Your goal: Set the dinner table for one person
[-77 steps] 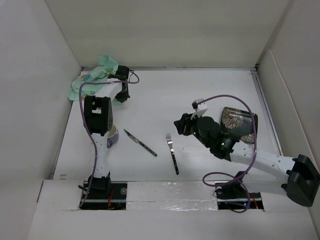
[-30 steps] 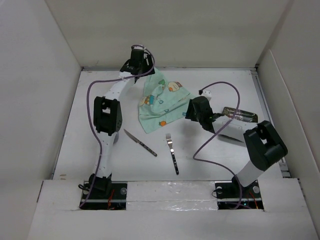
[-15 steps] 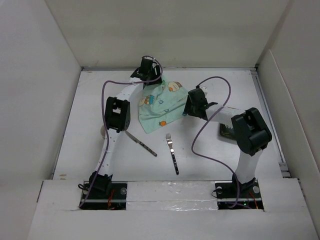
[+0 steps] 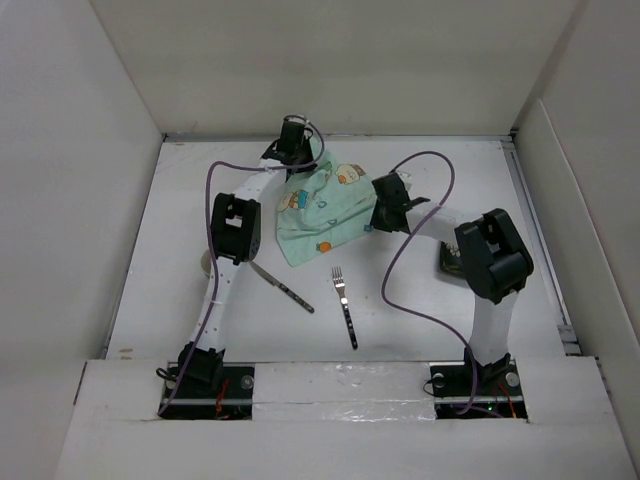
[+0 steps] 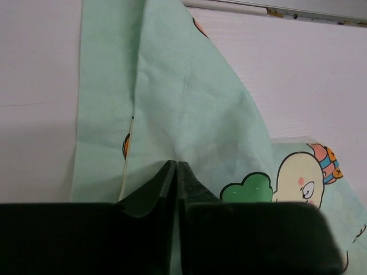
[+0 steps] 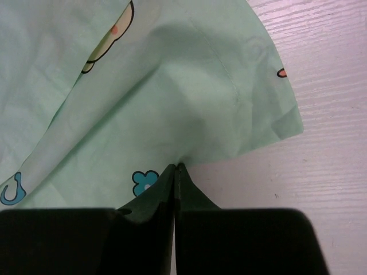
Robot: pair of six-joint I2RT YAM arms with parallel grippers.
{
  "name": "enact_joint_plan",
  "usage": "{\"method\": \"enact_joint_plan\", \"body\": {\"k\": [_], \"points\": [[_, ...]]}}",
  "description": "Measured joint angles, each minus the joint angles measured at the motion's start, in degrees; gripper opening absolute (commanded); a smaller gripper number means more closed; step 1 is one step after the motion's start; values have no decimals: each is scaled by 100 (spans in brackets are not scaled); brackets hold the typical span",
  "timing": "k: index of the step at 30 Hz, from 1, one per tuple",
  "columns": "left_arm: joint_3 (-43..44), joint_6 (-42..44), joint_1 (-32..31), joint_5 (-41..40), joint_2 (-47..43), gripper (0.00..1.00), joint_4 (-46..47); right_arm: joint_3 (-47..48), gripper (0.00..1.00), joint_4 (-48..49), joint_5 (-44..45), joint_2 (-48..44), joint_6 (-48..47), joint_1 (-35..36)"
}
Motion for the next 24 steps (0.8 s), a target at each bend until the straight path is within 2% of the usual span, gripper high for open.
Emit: {"method": "enact_joint_plan", "body": {"k": [7, 15, 19, 22, 24], "points": [[-584, 142, 35, -184, -382, 0, 140, 7, 0, 28, 96, -39, -125, -109], [-1829, 221, 295, -413, -2203, 0, 260, 212, 0, 219, 448, -507, -684, -142], [-2581, 284, 485, -782, -3265, 0, 529, 811, 0, 367, 538, -564, -905, -282], [-2841, 315, 566, -1047, -3650, 0, 616, 1233, 0, 426, 584, -566, -1058, -411], [-2721, 341, 575, -1056, -3567, 17, 597, 1405, 0, 431, 654, -577, -1172, -487]]}}
